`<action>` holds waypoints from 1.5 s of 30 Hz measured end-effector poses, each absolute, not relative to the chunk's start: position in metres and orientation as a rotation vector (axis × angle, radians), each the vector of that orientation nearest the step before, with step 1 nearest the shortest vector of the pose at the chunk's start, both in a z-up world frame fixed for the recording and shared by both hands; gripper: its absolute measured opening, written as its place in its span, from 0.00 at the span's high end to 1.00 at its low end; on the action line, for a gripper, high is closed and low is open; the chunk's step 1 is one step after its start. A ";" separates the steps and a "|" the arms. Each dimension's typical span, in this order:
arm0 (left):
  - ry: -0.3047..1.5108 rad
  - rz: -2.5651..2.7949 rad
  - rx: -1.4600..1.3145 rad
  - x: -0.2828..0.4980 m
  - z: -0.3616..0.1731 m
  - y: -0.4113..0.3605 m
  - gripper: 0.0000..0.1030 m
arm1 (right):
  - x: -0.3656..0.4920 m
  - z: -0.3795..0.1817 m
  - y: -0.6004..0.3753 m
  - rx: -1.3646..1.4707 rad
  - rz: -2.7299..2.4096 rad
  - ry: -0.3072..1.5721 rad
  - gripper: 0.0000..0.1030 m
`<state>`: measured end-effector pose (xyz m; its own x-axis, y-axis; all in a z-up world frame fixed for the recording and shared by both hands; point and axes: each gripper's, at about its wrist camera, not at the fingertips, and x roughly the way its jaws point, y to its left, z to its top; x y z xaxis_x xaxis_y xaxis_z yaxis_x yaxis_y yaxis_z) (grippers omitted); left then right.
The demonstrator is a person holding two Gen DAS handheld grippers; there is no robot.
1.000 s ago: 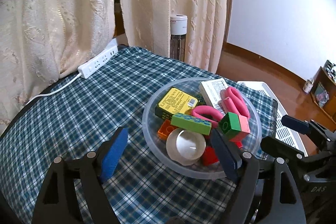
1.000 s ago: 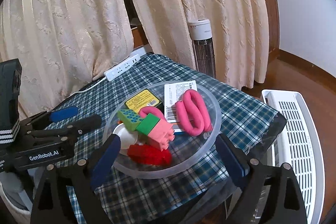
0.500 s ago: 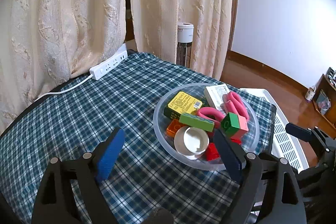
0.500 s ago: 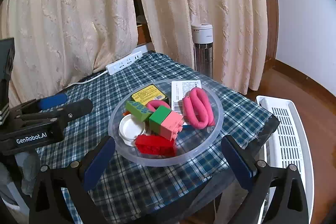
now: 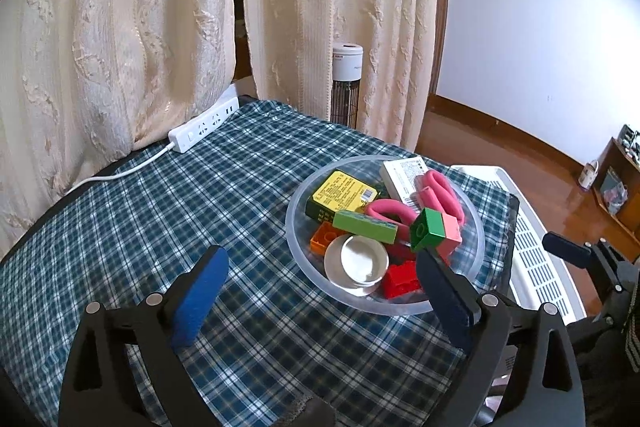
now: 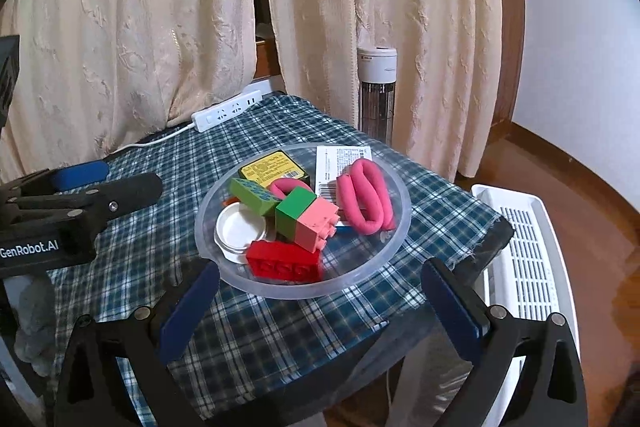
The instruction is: Organize objects
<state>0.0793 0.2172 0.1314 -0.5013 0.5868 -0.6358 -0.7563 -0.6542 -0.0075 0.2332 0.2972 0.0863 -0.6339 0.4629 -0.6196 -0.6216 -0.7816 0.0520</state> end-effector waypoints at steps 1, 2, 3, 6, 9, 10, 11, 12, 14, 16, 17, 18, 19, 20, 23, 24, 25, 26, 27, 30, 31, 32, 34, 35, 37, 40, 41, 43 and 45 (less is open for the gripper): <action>0.353 2.174 -0.783 0.080 0.131 0.217 0.07 | 0.233 0.086 0.296 -0.802 2.370 0.340 0.00; 0.356 2.173 -0.784 0.079 0.130 0.218 0.07 | 0.233 0.086 0.296 -0.806 2.371 0.336 0.00; 0.358 2.173 -0.786 0.079 0.129 0.218 0.07 | 0.232 0.085 0.295 -0.809 2.373 0.334 0.00; 0.358 2.180 -0.796 0.078 0.127 0.219 0.07 | 0.231 0.084 0.296 -0.816 2.374 0.332 0.00; 0.359 2.180 -0.816 0.075 0.124 0.221 0.07 | 0.230 0.082 0.297 -0.821 2.371 0.336 0.00; 0.363 2.179 -0.820 0.075 0.123 0.222 0.07 | 0.230 0.082 0.298 -0.822 2.370 0.338 0.00; 0.367 2.179 -0.823 0.074 0.122 0.222 0.07 | 0.230 0.082 0.298 -0.823 2.368 0.340 0.00; 0.370 2.178 -0.823 0.074 0.122 0.223 0.07 | 0.229 0.081 0.299 -0.825 2.366 0.343 0.00; 0.377 2.173 -0.822 0.075 0.120 0.224 0.07 | 0.229 0.080 0.299 -0.828 2.363 0.347 0.00; 0.384 2.167 -0.821 0.076 0.119 0.225 0.07 | 0.228 0.079 0.300 -0.832 2.360 0.349 0.00; 0.387 2.166 -0.821 0.076 0.118 0.226 0.07 | 0.228 0.078 0.301 -0.833 2.360 0.349 0.00; 0.391 2.164 -0.824 0.076 0.117 0.226 0.07 | 0.228 0.078 0.301 -0.836 2.360 0.349 0.00; 0.394 2.164 -0.828 0.076 0.116 0.227 0.07 | 0.227 0.077 0.301 -0.837 2.360 0.349 0.00; 0.398 2.164 -0.836 0.076 0.116 0.227 0.07 | 0.227 0.077 0.301 -0.840 2.359 0.349 0.00; 0.402 2.163 -0.858 0.073 0.113 0.228 0.07 | 0.225 0.075 0.301 -0.844 2.352 0.337 0.00; 0.400 2.159 -0.865 0.073 0.112 0.228 0.07 | 0.225 0.075 0.301 -0.847 2.350 0.333 0.00; 0.397 2.156 -0.872 0.072 0.111 0.228 0.07 | 0.224 0.074 0.302 -0.851 2.350 0.332 0.00; 0.396 2.154 -0.876 0.072 0.110 0.229 0.07 | 0.224 0.074 0.302 -0.853 2.349 0.334 0.00; 0.397 2.152 -0.877 0.072 0.110 0.229 0.07 | 0.223 0.073 0.302 -0.855 2.349 0.335 0.00; 0.398 2.151 -0.877 0.072 0.109 0.230 0.07 | 0.223 0.072 0.304 -0.859 2.345 0.339 0.00; 0.399 2.149 -0.877 0.072 0.109 0.230 0.07 | 0.222 0.072 0.304 -0.859 2.344 0.341 0.00; 0.400 2.147 -0.877 0.072 0.108 0.230 0.07 | 0.222 0.072 0.304 -0.859 2.343 0.342 0.00; 0.404 2.144 -0.877 0.072 0.107 0.231 0.07 | 0.222 0.071 0.305 -0.861 2.342 0.344 0.00; 0.406 2.143 -0.878 0.072 0.107 0.232 0.07 | 0.222 0.071 0.305 -0.861 2.341 0.345 0.00; 0.408 2.139 -0.880 0.072 0.106 0.232 0.07 | 0.222 0.070 0.306 -0.864 2.339 0.347 0.00; 0.409 2.132 -0.887 0.072 0.104 0.233 0.07 | 0.222 0.069 0.307 -0.867 2.337 0.349 0.00; 0.408 2.129 -0.890 0.072 0.104 0.233 0.07 | 0.222 0.068 0.307 -0.867 2.336 0.350 0.00; 0.409 2.122 -0.893 0.072 0.103 0.234 0.07 | 0.222 0.068 0.307 -0.867 2.336 0.350 0.00; 0.412 2.121 -0.894 0.073 0.102 0.235 0.07 | 0.221 0.068 0.308 -0.869 2.335 0.351 0.00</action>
